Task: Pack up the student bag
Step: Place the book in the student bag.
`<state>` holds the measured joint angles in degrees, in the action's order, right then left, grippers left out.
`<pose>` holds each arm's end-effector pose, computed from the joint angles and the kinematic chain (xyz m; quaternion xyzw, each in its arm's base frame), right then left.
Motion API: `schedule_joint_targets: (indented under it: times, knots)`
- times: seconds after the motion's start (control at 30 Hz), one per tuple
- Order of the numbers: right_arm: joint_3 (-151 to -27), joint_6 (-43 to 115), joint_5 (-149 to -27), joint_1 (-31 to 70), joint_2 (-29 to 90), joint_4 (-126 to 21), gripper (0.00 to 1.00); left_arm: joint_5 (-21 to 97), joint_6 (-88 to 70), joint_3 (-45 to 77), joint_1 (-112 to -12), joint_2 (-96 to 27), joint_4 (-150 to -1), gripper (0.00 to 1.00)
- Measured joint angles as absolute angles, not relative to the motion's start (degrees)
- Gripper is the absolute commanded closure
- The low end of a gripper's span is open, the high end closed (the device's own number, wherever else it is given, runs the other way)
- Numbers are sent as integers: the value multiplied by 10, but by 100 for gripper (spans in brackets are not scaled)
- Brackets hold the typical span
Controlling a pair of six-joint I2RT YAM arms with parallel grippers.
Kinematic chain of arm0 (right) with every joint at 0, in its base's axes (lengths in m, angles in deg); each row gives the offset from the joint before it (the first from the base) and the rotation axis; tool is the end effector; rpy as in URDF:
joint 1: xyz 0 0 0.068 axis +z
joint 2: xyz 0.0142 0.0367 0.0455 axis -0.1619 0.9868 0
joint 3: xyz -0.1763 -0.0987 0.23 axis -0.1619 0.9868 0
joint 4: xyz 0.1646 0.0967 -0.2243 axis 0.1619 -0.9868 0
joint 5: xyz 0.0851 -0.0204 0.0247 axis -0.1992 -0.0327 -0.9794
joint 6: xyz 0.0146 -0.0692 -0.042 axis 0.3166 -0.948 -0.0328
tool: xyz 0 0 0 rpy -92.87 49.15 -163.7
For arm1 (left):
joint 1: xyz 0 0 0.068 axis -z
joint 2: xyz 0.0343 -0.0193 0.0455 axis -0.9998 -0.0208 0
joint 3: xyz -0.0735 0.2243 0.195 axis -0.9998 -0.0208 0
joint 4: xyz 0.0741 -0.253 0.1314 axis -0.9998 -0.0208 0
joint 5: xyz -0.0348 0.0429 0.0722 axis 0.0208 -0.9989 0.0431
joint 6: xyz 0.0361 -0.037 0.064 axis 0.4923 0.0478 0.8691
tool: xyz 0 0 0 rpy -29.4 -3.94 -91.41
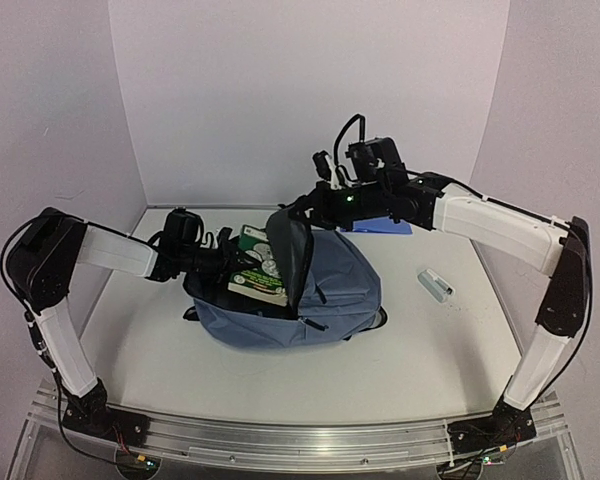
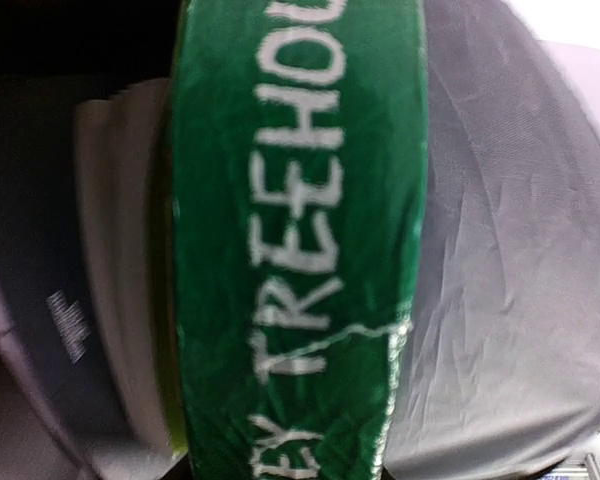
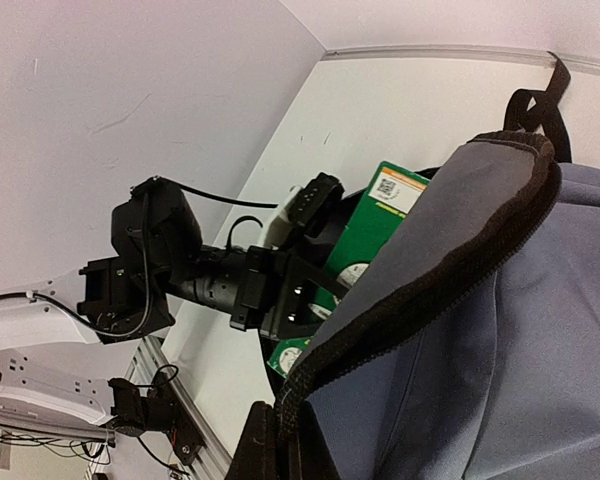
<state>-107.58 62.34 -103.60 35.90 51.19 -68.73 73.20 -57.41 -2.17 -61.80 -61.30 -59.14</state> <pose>0.3278 0.3698 0.3729 -0.1950 0.8057 0.4662 0.3090 0.3541 -0.2360 0.1730 -0.0534 0.8239 -0.5530 0.1123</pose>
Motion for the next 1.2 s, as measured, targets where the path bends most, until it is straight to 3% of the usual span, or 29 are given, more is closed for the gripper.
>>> schedule_joint_targets:
  times: [0.17,0.3,0.67,0.8,0.93,1.2]
  knots:
    - [-1087,623,-1036,370,533,-679,100,728,-586,20,-591,-663,-576,98]
    - [-1094,623,-1036,377,545,-669,100,722,-588,50,-572,-692,-571,91]
    - [-1094,624,-1015,383,552,-661,100,643,-485,69,-562,-656,-713,47]
    - [-1085,624,-1004,383,552,-657,100,598,-446,69,-561,-618,-782,35]
    - [-1079,624,-998,383,552,-657,100,574,-423,69,-561,-600,-814,36]
    - [-1078,623,-996,383,551,-656,100,560,-407,69,-562,-600,-839,65]
